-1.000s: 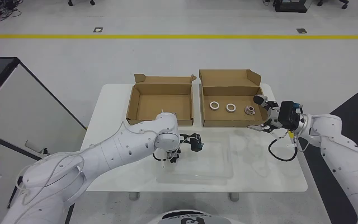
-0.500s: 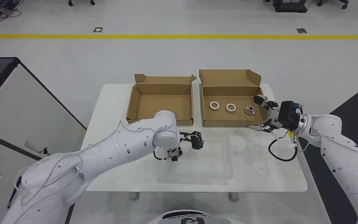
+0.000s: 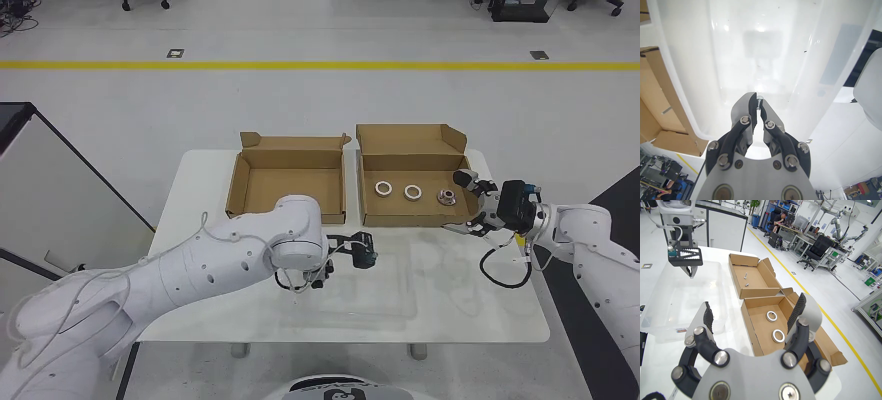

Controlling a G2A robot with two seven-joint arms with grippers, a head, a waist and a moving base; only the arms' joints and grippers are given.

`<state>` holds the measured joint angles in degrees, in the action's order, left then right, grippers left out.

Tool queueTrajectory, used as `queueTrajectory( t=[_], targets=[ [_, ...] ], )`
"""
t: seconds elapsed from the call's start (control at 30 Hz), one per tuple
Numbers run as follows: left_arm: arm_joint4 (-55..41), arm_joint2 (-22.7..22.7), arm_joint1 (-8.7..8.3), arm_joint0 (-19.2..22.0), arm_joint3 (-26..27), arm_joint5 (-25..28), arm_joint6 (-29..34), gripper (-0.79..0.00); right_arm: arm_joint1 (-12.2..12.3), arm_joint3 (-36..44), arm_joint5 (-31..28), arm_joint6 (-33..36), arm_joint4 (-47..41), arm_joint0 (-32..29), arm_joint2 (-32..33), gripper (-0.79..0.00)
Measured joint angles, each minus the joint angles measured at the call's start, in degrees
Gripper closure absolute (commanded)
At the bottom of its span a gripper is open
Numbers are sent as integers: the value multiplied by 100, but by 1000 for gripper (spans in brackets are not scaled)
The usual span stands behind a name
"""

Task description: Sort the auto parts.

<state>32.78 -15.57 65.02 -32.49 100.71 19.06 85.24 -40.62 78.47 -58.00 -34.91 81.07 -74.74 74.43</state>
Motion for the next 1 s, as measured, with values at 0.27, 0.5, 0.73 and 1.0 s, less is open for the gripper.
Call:
queueTrajectory(
  t=[0.27, 0.5, 0.73, 1.0],
  targets=[
    [-17, -83, -81, -37, 122, -20, 18, 0, 0, 0, 0, 0, 0, 0, 0, -785],
    [-17, -82, -80, -37, 122, -20, 18, 0, 0, 0, 0, 0, 0, 0, 0, -785],
    [-343, -596, -216, -98, 302, -4, -486, 0, 0, 0, 0, 0, 0, 0, 0, -785],
    [-926, -2036, -858, -663, 997, 265, -254, 0, 0, 0, 0, 0, 0, 0, 0, -785]
  ],
)
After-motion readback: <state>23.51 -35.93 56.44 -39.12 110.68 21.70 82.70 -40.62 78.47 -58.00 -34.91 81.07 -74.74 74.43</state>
